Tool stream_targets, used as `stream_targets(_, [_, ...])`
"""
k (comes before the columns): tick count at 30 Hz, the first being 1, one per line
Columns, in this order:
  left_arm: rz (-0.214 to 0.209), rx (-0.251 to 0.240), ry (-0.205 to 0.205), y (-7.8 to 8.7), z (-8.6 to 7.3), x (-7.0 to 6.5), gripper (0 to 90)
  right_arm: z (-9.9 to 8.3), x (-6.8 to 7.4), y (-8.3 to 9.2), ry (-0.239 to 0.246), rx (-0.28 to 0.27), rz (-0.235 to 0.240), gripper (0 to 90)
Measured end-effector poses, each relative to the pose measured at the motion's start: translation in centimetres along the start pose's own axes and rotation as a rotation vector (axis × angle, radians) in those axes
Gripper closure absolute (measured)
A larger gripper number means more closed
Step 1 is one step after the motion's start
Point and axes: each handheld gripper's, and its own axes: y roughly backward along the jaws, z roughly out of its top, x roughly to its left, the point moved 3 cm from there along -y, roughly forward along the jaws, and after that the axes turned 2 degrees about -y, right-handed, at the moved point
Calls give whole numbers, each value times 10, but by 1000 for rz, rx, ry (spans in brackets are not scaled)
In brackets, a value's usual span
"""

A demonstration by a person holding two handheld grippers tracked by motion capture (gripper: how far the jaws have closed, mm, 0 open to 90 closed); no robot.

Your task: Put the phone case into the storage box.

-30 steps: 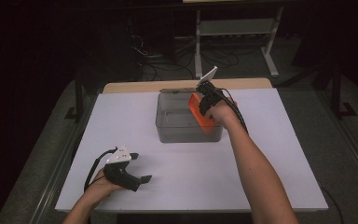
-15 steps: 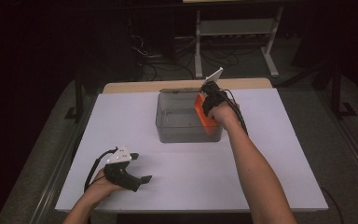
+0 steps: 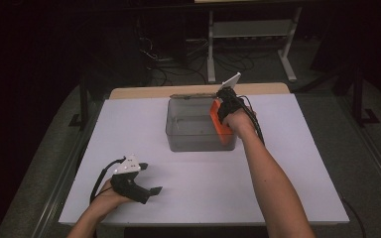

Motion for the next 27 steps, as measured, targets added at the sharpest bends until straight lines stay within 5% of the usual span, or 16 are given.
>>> stream_targets(27, [-1, 2, 1, 0, 0, 0, 0, -2, 2, -8, -20, 29, -33, 780])
